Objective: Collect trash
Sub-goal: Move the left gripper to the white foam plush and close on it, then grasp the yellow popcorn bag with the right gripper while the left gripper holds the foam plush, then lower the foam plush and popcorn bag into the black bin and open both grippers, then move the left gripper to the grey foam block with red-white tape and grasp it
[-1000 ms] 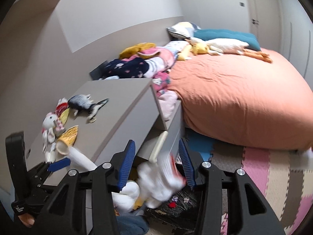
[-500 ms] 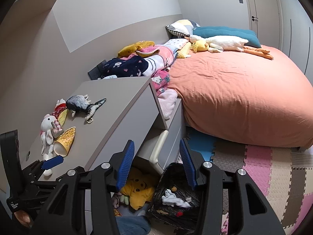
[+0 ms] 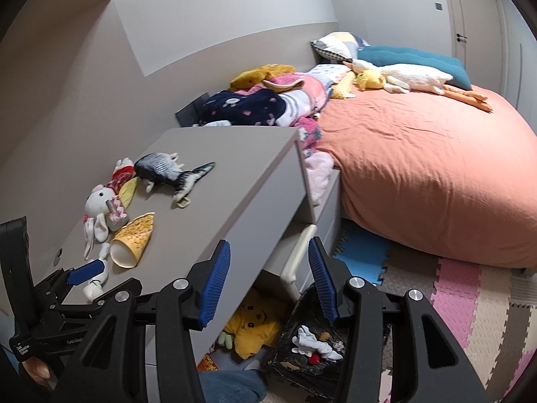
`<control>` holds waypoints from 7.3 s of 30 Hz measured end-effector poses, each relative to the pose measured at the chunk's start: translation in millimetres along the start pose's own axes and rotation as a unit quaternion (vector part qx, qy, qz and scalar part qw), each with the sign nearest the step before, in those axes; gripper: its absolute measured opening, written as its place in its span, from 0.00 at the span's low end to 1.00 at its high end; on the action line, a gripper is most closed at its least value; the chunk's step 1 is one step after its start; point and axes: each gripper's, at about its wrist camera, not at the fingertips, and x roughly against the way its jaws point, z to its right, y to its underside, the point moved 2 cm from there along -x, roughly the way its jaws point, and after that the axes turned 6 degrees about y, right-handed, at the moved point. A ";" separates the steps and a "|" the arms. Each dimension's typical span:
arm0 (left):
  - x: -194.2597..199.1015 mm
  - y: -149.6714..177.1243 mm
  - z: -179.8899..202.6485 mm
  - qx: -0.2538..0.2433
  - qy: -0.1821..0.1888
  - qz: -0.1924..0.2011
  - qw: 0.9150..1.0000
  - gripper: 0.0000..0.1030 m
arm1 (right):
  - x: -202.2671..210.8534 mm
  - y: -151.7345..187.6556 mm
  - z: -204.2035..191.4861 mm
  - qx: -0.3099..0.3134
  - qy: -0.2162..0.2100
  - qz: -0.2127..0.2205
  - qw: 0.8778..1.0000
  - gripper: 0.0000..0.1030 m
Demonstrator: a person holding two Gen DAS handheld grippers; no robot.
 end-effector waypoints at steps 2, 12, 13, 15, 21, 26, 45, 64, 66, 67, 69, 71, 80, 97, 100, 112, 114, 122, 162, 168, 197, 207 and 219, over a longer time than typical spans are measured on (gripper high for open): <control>3.8 0.9 -11.6 0.008 -0.010 0.003 1.000 0.93 | -3.2 -1.2 -8.4 0.006 -0.007 -0.001 1.000 0.50; 15.0 16.0 -74.1 0.048 -0.080 -0.007 0.996 0.93 | -28.4 -2.7 -66.3 0.045 -0.048 -0.015 0.998 0.50; 14.9 19.3 -80.4 0.049 -0.088 -0.011 0.995 0.93 | -30.8 -2.8 -71.2 0.048 -0.052 -0.016 0.997 0.50; 15.0 24.1 -89.9 0.051 -0.103 -0.014 0.993 0.93 | -35.5 -2.0 -81.0 0.053 -0.061 -0.018 0.997 0.51; 11.1 32.2 -114.5 0.063 -0.125 -0.031 0.990 0.78 | -48.1 4.8 -113.7 0.082 -0.090 -0.026 0.992 0.51; 3.5 36.4 -124.5 0.070 -0.128 -0.047 0.988 0.67 | -55.4 12.0 -139.9 0.116 -0.111 -0.035 0.986 0.54; 3.7 33.5 -148.1 0.111 -0.074 -0.020 0.991 0.24 | -89.6 19.0 -207.1 0.340 -0.147 -0.031 0.928 0.68; 32.3 24.5 -172.6 0.151 -0.056 0.023 0.987 0.24 | -113.8 36.5 -254.6 0.495 -0.160 -0.042 0.853 0.54; 32.9 26.0 -174.0 0.156 -0.056 0.022 0.986 0.25 | -113.9 39.5 -259.1 0.500 -0.161 -0.046 0.850 0.52; 32.9 26.0 -174.7 0.157 -0.055 0.022 0.986 0.25 | -113.8 40.7 -261.1 0.501 -0.161 -0.047 0.849 0.51; 34.4 25.9 -175.9 0.158 -0.054 0.024 0.986 0.25 | -113.7 42.4 -264.3 0.501 -0.161 -0.051 0.849 0.45; 37.5 25.9 -175.7 0.158 -0.055 0.029 0.985 0.25 | -112.4 43.0 -267.0 0.495 -0.163 -0.055 0.851 0.31; 41.4 25.9 -173.7 0.171 -0.053 0.041 0.983 0.24 | -98.1 43.0 -261.9 0.426 -0.185 -0.071 0.883 0.23; 43.1 17.6 -126.7 0.122 -0.047 0.035 0.991 0.24 | -57.5 27.1 -215.0 0.329 -0.151 -0.046 0.931 0.23; 39.8 16.6 -110.3 0.107 -0.039 0.031 0.993 0.24 | -51.0 27.3 -198.8 0.315 -0.142 -0.044 0.938 0.23; 18.5 8.8 -46.2 0.050 0.002 0.016 0.999 0.24 | -31.1 29.0 -131.3 0.250 -0.100 -0.042 0.962 0.23; 15.6 8.9 -36.5 0.041 0.007 0.012 0.999 0.24 | -27.5 29.8 -115.7 0.235 -0.090 -0.042 0.967 0.23; 0.3 6.4 11.1 -0.005 0.037 -0.003 0.999 0.24 | -13.9 34.1 -65.5 0.189 -0.053 -0.043 0.980 0.23; -85.4 29.5 126.4 -0.134 0.050 -0.106 0.984 0.89 | -2.6 62.1 105.6 0.000 0.093 -0.072 0.993 0.53; -79.8 24.7 123.0 -0.132 0.049 -0.100 0.985 0.89 | 8.6 56.3 117.2 -0.016 0.099 -0.055 0.993 0.54; -41.2 -6.4 36.7 -0.065 -0.019 -0.048 0.997 0.89 | -14.1 21.1 22.1 0.055 0.029 -0.034 0.998 0.54; -35.2 -16.3 -1.1 -0.031 -0.056 -0.040 0.997 0.89 | -36.9 3.0 -20.9 0.093 -0.002 -0.031 0.995 0.57; -34.5 -35.6 -75.2 0.049 -0.110 -0.031 0.992 0.89 | -81.6 -37.0 -86.3 0.142 -0.053 -0.031 0.988 0.58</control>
